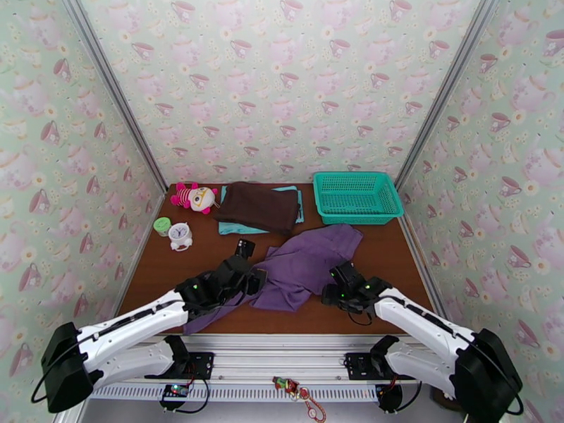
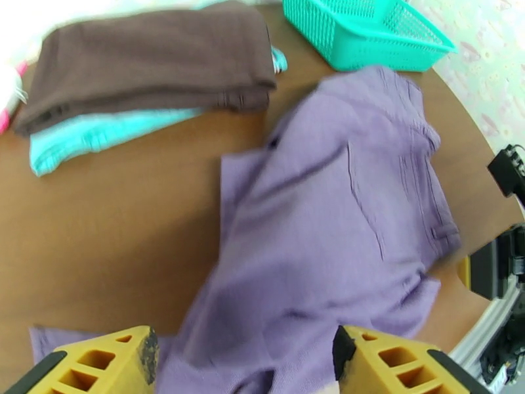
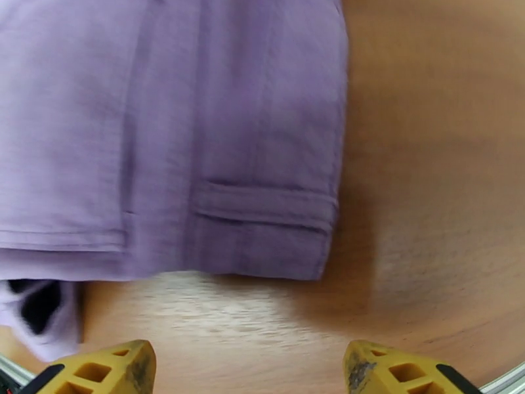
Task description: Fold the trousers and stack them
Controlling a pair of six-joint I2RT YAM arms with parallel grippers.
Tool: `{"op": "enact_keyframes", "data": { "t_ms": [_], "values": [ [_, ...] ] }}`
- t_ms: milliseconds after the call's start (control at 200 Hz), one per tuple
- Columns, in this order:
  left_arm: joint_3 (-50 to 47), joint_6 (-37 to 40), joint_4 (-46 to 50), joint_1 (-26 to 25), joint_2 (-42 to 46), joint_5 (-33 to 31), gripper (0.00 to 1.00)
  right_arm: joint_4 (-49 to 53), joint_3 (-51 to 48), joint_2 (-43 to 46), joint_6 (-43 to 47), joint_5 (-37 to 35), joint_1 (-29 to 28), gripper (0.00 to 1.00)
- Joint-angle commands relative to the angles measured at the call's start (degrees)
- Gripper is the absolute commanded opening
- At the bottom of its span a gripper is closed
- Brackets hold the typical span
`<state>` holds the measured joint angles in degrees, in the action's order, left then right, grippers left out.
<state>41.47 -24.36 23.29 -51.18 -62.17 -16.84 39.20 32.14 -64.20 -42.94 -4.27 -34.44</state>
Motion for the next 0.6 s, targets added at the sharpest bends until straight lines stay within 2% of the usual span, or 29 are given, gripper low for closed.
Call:
{"op": "enact_keyframes", "data": {
  "t_ms": [0,70,145,295,396,496,526,566,596],
  "values": [
    [0.4,-7.2,10.8,0.5,-1.7,2.1,0.66,-5.8,1.0,-3.6,-1.0,-2.3,-0.3,0.73],
    [0.9,-11.8,16.3,0.9,-3.1,-0.8,0.62,-7.8,1.4,-6.4,-0.6,-3.5,-0.3,0.7],
    [-1.0,-15.1,17.4,2.3,-3.2,-1.1,0.62,-10.2,1.6,-9.0,-0.2,-3.7,-0.3,0.7],
    [-8.8,-20.4,11.5,7.7,-2.2,4.6,0.58,-12.0,2.1,-13.3,0.5,-4.6,-0.3,0.62],
    [-12.5,-21.1,6.6,11.5,-4.5,8.9,0.57,-12.2,2.2,-14.6,1.2,-5.3,-0.1,0.4],
    [-12.5,-19.7,5.5,12.1,-8.5,9.2,0.61,-11.4,2.4,-14.4,1.8,-6.5,0.5,0.26],
    [-12.2,-19.3,5.2,12.2,-10.0,9.4,0.61,-11.6,2.3,-14.2,2.3,-5.9,1.0,0.18],
    [-11.9,-18.9,4.5,12.1,-11.7,9.9,0.61,-11.5,2.4,-13.7,2.8,-5.3,1.8,0.01],
    [-11.7,-18.7,4.0,12.2,-13.0,10.1,0.59,-11.0,2.7,-13.1,3.1,-5.4,2.3,0.0]
  ]
}}
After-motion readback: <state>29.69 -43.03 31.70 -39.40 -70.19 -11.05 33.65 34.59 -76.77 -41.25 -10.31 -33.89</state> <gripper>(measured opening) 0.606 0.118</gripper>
